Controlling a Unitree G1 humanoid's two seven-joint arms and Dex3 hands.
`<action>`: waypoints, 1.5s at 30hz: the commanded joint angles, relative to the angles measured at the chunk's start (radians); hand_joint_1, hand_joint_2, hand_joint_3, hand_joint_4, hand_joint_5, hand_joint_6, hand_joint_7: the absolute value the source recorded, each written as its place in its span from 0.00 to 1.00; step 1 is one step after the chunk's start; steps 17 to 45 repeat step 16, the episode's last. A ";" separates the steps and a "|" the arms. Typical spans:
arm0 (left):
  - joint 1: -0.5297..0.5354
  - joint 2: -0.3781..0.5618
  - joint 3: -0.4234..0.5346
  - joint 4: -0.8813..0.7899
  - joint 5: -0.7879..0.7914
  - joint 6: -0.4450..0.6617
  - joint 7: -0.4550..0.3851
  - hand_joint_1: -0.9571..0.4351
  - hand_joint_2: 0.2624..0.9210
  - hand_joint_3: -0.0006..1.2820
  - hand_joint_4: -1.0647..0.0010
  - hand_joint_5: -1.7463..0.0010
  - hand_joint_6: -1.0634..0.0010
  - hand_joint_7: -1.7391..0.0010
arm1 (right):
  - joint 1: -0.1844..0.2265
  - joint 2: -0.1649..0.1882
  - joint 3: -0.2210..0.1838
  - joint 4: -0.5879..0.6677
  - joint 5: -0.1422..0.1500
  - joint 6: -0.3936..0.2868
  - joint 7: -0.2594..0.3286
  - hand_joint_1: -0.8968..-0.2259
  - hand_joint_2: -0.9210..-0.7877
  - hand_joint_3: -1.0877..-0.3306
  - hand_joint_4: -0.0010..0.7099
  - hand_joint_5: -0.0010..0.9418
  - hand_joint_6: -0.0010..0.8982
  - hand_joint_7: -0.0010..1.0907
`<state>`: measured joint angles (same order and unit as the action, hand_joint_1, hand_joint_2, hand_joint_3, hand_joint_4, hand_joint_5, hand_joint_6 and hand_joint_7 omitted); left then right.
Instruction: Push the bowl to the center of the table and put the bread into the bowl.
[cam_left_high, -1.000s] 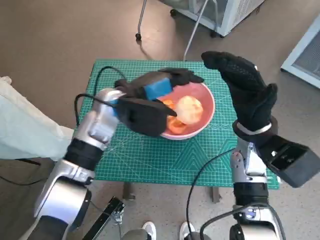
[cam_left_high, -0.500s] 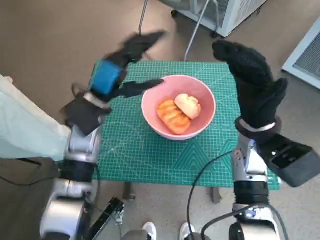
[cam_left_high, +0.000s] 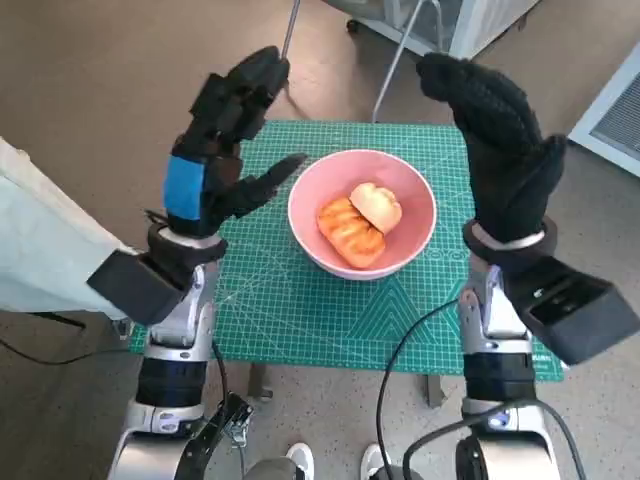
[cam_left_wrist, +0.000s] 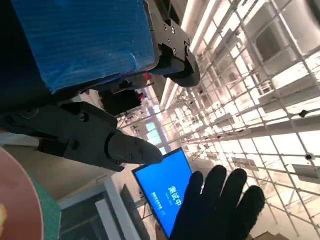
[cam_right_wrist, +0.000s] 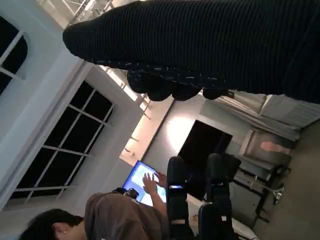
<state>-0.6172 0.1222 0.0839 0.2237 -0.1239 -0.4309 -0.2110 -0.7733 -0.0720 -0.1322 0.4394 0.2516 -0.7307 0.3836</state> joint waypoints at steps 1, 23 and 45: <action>0.018 -0.006 0.002 -0.031 -0.005 -0.017 0.006 0.43 1.00 0.16 0.63 1.00 0.79 0.68 | -0.004 -0.003 0.006 0.026 0.006 0.014 0.007 0.35 0.00 0.40 0.38 0.04 0.02 0.76; 0.014 -0.012 -0.002 -0.019 -0.013 -0.024 -0.007 0.44 1.00 0.16 0.64 1.00 0.80 0.70 | -0.018 -0.006 0.007 0.079 0.018 -0.015 0.030 0.37 0.00 0.39 0.38 0.04 0.03 0.74; 0.014 -0.012 -0.002 -0.019 -0.013 -0.024 -0.007 0.44 1.00 0.16 0.64 1.00 0.80 0.70 | -0.018 -0.006 0.007 0.079 0.018 -0.015 0.030 0.37 0.00 0.39 0.38 0.04 0.03 0.74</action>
